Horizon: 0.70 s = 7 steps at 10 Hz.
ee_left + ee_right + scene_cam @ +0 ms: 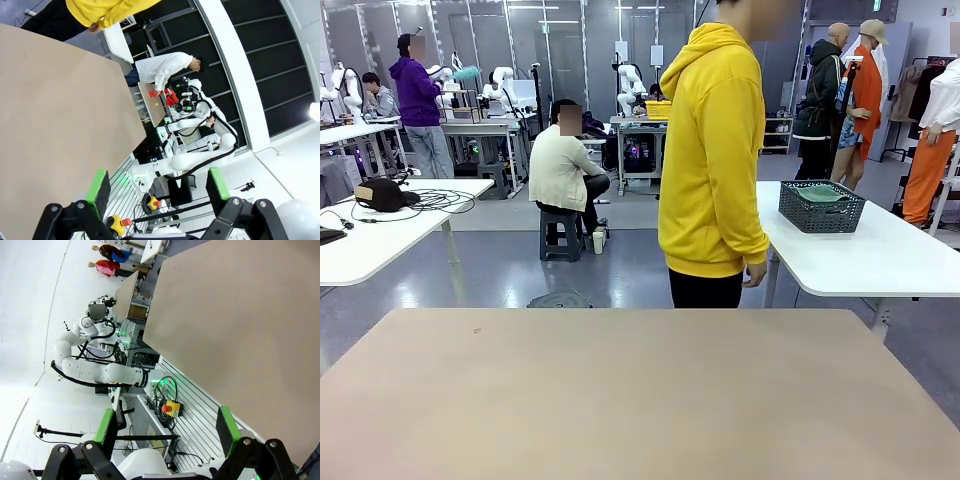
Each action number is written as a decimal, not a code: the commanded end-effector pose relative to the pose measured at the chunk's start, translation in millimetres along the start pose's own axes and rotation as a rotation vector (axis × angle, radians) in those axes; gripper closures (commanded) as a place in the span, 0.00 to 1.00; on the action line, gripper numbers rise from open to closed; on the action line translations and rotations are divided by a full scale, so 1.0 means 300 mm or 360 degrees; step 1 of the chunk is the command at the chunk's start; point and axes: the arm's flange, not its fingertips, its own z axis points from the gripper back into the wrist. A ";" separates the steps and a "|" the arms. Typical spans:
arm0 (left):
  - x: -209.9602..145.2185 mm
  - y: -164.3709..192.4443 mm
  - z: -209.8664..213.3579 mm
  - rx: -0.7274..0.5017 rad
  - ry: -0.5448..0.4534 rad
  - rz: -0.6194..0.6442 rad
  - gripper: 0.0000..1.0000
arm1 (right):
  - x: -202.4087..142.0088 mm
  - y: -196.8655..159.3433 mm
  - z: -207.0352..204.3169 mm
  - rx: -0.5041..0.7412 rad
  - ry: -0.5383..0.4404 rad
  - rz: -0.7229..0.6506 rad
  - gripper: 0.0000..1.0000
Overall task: Fold the towels and place them in the basket.
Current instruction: Stack the folded Towel with hook on the right side of the table.
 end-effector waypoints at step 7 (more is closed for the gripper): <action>-0.009 -0.006 0.000 0.0002 0.0006 -0.0001 0.02 | -0.006 -0.006 0.004 -0.0021 0.0012 -0.0002 0.00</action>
